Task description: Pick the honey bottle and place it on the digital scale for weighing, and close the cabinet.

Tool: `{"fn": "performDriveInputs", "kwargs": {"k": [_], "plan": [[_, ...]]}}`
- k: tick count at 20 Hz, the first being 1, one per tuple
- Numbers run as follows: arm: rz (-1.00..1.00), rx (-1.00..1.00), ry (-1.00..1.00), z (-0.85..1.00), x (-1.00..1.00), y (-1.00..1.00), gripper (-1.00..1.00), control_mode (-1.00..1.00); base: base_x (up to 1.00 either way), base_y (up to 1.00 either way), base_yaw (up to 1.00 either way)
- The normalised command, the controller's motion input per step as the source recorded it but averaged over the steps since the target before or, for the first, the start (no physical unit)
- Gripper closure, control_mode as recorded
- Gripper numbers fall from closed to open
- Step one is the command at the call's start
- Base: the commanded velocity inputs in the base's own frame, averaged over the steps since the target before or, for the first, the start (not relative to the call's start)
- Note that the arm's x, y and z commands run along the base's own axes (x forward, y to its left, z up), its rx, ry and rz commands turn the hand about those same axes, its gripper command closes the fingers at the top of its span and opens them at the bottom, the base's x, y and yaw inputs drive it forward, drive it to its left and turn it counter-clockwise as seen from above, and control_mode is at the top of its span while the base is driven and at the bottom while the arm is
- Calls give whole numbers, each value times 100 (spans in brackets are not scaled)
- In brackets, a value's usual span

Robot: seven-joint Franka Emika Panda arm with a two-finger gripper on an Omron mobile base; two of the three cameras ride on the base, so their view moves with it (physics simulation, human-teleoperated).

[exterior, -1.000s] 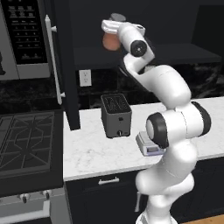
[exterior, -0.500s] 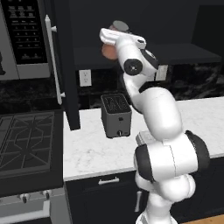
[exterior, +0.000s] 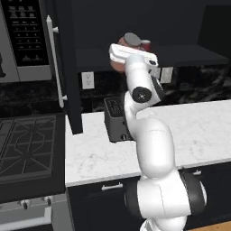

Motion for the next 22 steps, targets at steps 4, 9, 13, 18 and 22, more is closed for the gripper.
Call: {"fn": "performDriveInputs", "kwargs": {"k": [4,9,13,18,22], "plan": [[8,-3,6,31,-100,-64,100,-100,0,0,0],[6,-7,8,54,-100,-46,100,-100,0,0,0],[3,-6,7,18,-84,-49,100,-100,0,0,0],[15,-10,28,0,-6,-68,100,-100,0,0,0],[33,-8,15,-4,0,-59,100,-100,0,0,0]]}}
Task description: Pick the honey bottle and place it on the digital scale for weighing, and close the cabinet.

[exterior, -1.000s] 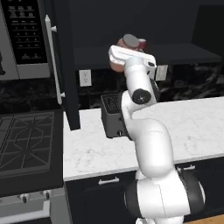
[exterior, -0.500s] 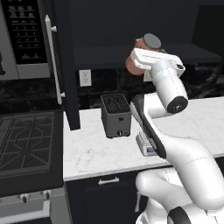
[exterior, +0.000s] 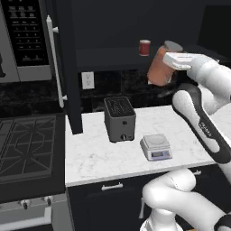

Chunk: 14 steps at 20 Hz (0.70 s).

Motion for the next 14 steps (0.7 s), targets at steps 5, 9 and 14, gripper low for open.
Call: {"fn": "performDriveInputs", "kwargs": {"k": [5,9,14], "plan": [[37,-1,1,-46,5,-60,100,-100,0,0,0],[38,-4,7,-61,29,-44,100,-100,0,0,0],[35,-8,20,-29,22,-20,100,-100,0,0,0]]}}
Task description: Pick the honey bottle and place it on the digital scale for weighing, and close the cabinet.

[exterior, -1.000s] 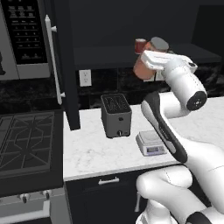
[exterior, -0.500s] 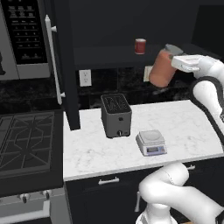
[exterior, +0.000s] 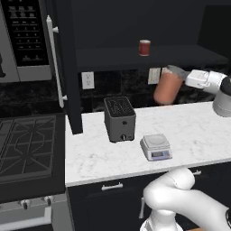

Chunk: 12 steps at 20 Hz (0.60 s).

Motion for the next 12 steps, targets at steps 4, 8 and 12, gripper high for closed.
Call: {"fn": "performDriveInputs", "kwargs": {"k": [4,8,12], "plan": [[22,-21,17,-29,12,0,100,-100,0,0,0],[15,-22,-5,-24,-2,-12,100,-100,0,0,0],[21,-4,-33,-87,-7,-4,100,-100,0,0,0]]}}
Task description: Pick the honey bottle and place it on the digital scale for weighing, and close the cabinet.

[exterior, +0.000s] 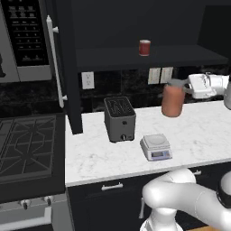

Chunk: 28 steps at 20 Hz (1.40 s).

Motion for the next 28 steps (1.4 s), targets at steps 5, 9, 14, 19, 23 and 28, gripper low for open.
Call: {"fn": "performDriveInputs", "kwargs": {"k": [5,9,14,19,23,28], "plan": [[14,0,-7,-59,5,-6,100,-100,0,0,0],[5,1,0,-44,21,0,100,-100,0,0,0],[2,0,0,-51,15,0,100,-100,0,0,0],[1,0,0,-49,0,0,100,-100,0,0,0],[0,0,0,-48,12,11,100,-100,0,0,0],[0,0,0,-43,20,0,100,-100,0,0,0]]}}
